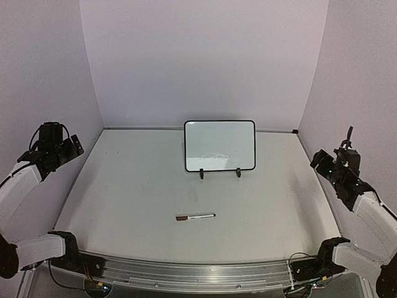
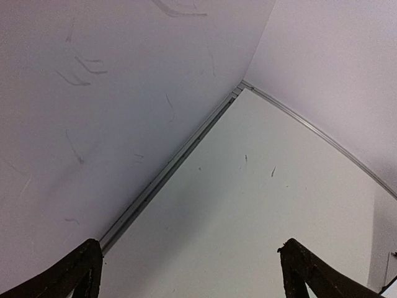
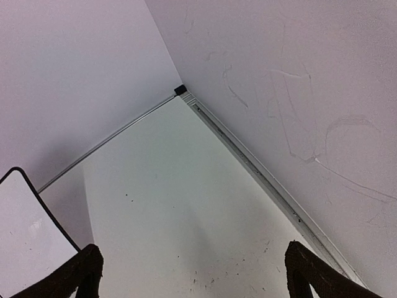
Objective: Write a sentence on the whiteboard
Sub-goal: Move the whiteboard stand to the center of the board.
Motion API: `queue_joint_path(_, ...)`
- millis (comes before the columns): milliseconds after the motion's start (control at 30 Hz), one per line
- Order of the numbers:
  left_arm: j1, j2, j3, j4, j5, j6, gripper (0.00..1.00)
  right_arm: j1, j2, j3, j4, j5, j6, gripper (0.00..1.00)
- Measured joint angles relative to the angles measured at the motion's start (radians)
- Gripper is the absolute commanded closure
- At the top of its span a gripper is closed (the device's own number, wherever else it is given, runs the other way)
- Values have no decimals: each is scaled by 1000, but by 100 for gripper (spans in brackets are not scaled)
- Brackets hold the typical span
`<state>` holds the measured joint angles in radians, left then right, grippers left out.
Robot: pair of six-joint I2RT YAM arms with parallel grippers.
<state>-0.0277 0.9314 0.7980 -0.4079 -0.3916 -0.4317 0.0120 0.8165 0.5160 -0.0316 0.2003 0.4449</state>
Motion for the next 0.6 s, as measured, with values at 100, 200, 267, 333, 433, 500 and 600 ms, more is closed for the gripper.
queue_joint_path(100, 0, 23, 33, -54, 22, -9, 0, 0, 10, 15, -18, -60, -8, 2)
queue_joint_path(200, 0, 51, 80, -87, 114, 5, 0, 0, 23, 44, -46, -137, -28, 2)
queue_joint_path(267, 0, 80, 117, -95, 220, 18, 0, 0, 43, 79, -72, -189, -45, 2)
queue_joint_path(333, -3, 103, 145, -102, 318, 28, 0, 1, 61, 111, -96, -233, -60, 2)
queue_joint_path(433, -14, 129, 197, -153, 449, 42, 0, 17, 98, 157, -133, -284, -74, 6)
queue_joint_path(500, -20, 156, 271, -217, 513, 64, 0, 45, 129, 181, -155, -299, -77, 8)
queue_joint_path(600, -22, 180, 387, -289, 574, 110, 0, 133, 206, 217, -189, -306, -86, 13)
